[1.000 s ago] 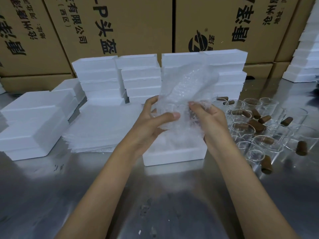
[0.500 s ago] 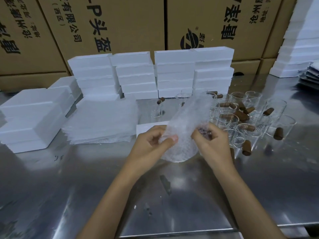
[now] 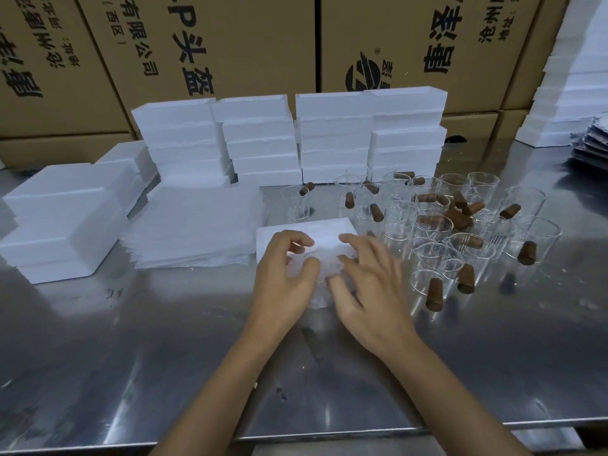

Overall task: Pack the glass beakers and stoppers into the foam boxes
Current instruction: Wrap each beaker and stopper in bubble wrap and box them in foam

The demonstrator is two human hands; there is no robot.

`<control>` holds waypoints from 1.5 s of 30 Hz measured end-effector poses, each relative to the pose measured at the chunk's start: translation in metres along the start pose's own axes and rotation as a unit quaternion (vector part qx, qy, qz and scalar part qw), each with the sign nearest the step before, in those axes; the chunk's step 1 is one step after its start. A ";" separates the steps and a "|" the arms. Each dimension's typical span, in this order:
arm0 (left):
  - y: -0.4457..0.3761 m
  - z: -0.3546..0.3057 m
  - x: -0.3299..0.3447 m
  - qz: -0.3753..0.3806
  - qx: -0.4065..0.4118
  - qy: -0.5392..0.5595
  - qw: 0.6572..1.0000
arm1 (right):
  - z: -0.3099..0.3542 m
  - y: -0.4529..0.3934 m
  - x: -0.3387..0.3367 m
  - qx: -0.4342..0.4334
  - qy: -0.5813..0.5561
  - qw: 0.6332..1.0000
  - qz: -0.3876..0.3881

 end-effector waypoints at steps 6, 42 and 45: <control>0.014 -0.006 0.004 0.077 0.093 -0.203 0.972 | 0.007 -0.001 0.006 -0.006 -0.006 1.000 0.016; -0.045 0.032 -0.011 0.089 0.037 -0.281 0.955 | -0.043 -0.016 0.034 0.127 -0.025 0.986 0.108; -0.046 0.035 -0.004 0.121 0.043 -0.307 0.943 | -0.043 -0.016 0.034 0.129 -0.020 0.986 0.108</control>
Point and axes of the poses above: each hand's wrist, its own y-axis away from the middle knuckle, its own x-axis out of the palm, z = x × y, the point moved 8 cm from there along -y, towards the middle knuckle, and after that the axes turned 9 degrees about z, right-handed, at the moved point
